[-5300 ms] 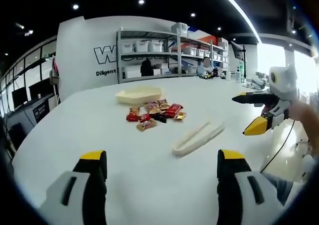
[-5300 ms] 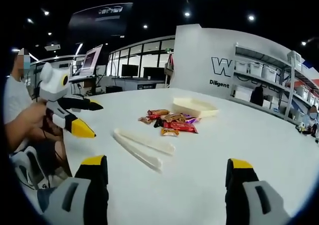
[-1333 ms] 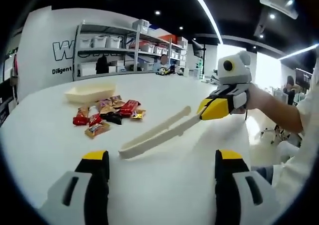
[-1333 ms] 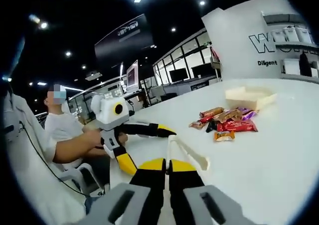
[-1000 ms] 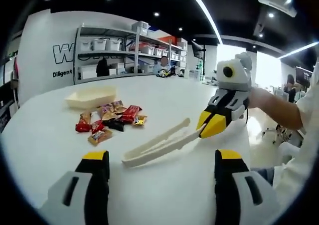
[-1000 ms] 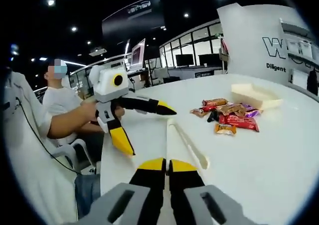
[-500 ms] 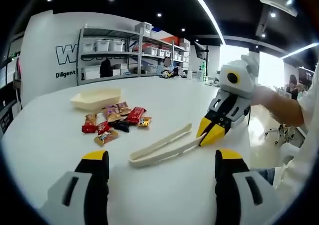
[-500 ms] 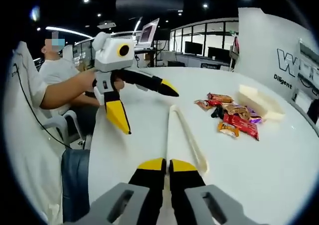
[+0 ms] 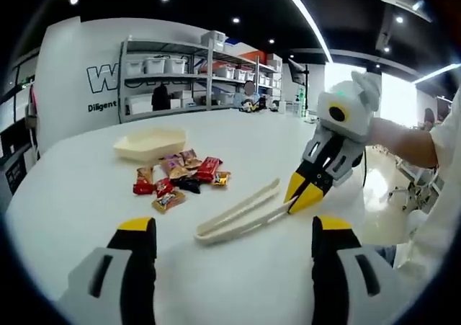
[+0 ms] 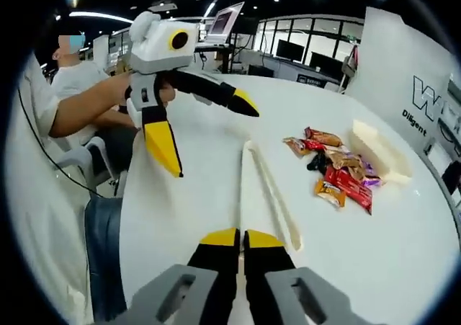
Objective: Place the target food into the container with the food tongs after gripping and lifting it, then release it inside without dropping or visibly crushing the food.
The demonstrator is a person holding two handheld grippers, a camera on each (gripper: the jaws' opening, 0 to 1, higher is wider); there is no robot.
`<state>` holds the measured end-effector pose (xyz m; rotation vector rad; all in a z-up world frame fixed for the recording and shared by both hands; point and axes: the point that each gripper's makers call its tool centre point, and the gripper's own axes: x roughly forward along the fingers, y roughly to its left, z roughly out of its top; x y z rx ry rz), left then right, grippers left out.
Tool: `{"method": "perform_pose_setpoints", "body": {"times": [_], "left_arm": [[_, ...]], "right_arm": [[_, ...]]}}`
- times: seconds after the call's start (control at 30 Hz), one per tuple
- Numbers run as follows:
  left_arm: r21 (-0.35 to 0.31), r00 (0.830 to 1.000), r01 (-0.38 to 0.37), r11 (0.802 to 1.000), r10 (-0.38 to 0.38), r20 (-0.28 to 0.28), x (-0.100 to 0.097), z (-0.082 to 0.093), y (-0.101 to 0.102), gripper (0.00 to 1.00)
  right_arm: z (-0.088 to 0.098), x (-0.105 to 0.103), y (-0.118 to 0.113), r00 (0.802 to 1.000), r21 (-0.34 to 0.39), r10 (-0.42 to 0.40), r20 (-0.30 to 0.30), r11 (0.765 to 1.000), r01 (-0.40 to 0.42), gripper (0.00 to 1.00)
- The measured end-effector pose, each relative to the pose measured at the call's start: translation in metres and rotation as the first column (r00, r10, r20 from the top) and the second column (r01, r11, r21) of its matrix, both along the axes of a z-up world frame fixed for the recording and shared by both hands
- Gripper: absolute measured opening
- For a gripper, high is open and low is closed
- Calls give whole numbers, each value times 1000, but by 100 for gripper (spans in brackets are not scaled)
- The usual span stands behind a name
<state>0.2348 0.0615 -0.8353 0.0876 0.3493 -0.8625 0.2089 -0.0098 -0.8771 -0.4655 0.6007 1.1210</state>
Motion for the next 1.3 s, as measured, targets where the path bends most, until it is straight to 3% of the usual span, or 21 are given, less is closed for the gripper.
{"method": "perform_pose_setpoints", "body": {"times": [0.13,0.23,0.33,0.47,0.53,0.63,0.77,0.93,1.03,1.07,1.2,1.3], "left_arm": [[-30,1000,-2,1000,1,-21,1,-1,-2,87],[-17,1000,-9,1000,9,-24,6,-4,-1,87],[-5,1000,0,1000,0,-22,8,-6,-4,87],[-49,999,16,999,-18,-46,10,-5,-11,87],[-116,997,51,992,-58,-58,8,3,-22,86],[-241,993,92,966,-106,-46,7,25,-32,86],[-391,985,147,909,-169,-23,1,55,-40,82],[-430,982,173,886,-188,8,-5,69,-43,81],[-472,967,233,850,-255,18,-17,78,-54,79],[-472,964,242,848,-265,18,-19,78,-58,78],[-469,949,294,833,-314,36,-30,81,-73,76],[-479,939,321,817,-342,46,-36,87,-79,76]], "right_arm": [[2,1,0,998,102,-49,-49,993,54,0],[6,-1,-1,995,174,-50,-83,983,64,0],[13,0,-6,996,192,-59,-66,979,71,0],[44,-4,-1,999,303,-32,-44,952,43,0],[52,-7,0,999,316,-15,-29,949,23,0],[68,-15,4,1000,355,27,-8,935,-23,0],[82,-21,6,998,417,54,-21,908,-41,0],[98,-28,7,996,485,87,-29,872,-63,0],[102,-32,7,994,501,107,-20,862,-82,0],[107,-38,11,991,534,128,-34,841,-91,0],[114,-43,14,989,547,151,1,827,-127,0],[124,-46,16,986,583,169,8,800,-142,0]]}}
